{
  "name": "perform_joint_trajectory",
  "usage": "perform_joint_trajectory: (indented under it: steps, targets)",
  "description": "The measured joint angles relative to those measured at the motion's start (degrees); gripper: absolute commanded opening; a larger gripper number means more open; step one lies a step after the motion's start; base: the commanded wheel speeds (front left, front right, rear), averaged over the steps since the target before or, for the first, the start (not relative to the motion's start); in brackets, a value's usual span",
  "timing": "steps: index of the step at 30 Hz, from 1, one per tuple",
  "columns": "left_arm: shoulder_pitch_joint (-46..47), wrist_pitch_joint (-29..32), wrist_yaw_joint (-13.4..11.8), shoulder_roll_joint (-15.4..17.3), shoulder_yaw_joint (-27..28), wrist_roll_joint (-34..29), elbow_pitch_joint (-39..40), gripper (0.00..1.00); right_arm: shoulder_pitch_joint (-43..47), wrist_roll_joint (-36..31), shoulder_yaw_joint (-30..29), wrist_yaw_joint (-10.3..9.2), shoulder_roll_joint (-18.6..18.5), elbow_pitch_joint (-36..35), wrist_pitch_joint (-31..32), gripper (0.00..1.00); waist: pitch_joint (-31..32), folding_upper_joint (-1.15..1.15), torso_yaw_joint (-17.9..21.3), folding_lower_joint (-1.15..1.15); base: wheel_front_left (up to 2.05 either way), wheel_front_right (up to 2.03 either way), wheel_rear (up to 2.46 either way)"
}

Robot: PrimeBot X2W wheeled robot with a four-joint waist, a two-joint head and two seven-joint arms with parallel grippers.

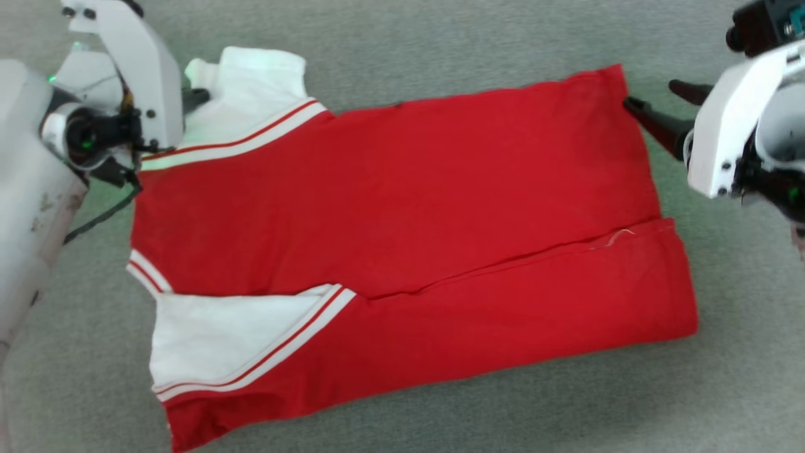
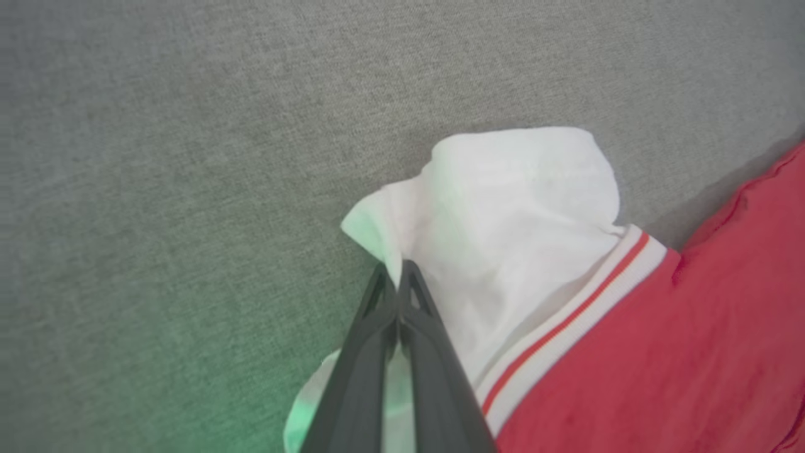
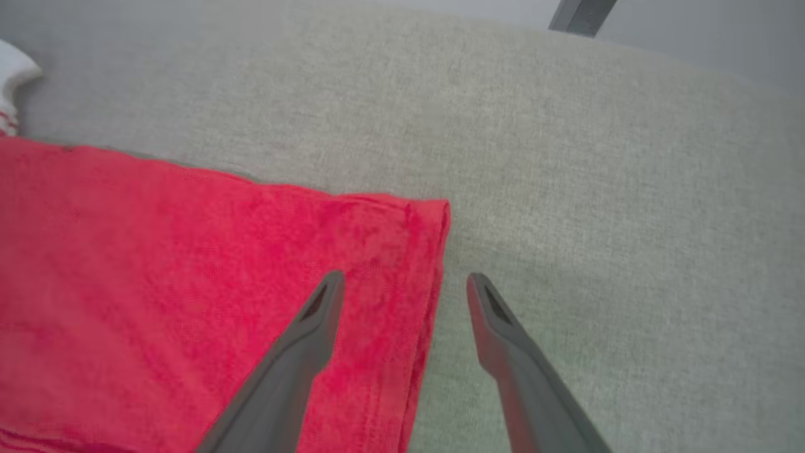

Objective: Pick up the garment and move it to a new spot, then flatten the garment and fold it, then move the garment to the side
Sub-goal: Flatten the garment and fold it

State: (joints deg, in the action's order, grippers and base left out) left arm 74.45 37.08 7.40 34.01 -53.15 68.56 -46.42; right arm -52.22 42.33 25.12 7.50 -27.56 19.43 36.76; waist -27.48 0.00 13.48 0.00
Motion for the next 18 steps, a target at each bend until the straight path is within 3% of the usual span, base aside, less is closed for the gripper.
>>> perform_joint_trajectory:
  steps: [6,11,12,13,14,18]
  targets:
    - [1.96,-0.94,0.0,-1.69,-2.0,0.63,1.53,0.0,-6.86,-0.91,3.42,0.0,1.04,13.77,1.59,1.0,-0.81,0.0,-2.48,0.0,0.0,0.0,0.0]
    - [2.99,-1.83,0.0,-2.45,-3.86,1.6,2.93,0.0,-9.86,-0.02,5.35,0.0,2.38,20.74,0.46,1.0,-1.95,0.0,-4.16,0.0,0.0,0.0,0.0]
    - [3.07,-1.98,0.0,-2.45,-4.15,1.85,3.07,0.0,-10.44,0.23,5.82,0.0,2.38,21.46,0.05,0.73,-2.16,0.0,-4.42,0.0,0.0,0.0,0.0]
    - [3.16,-2.26,0.0,-2.45,-4.46,2.11,3.19,0.0,-10.98,0.66,6.35,0.0,2.37,22.05,-0.08,0.27,-2.33,0.0,-4.65,0.0,0.0,0.0,0.0]
    - [3.28,-2.37,0.0,-2.45,-4.77,2.27,3.34,0.0,-11.29,1.13,6.81,-0.02,2.34,22.58,-0.54,0.0,-2.45,0.0,-4.87,0.0,0.0,0.0,0.0]
    - [3.29,-4.12,0.0,-2.71,-5.79,3.61,3.99,0.0,-11.79,3.09,8.51,-0.02,2.0,24.27,-3.26,0.0,-2.17,0.0,-5.42,0.0,0.0,0.0,0.0]
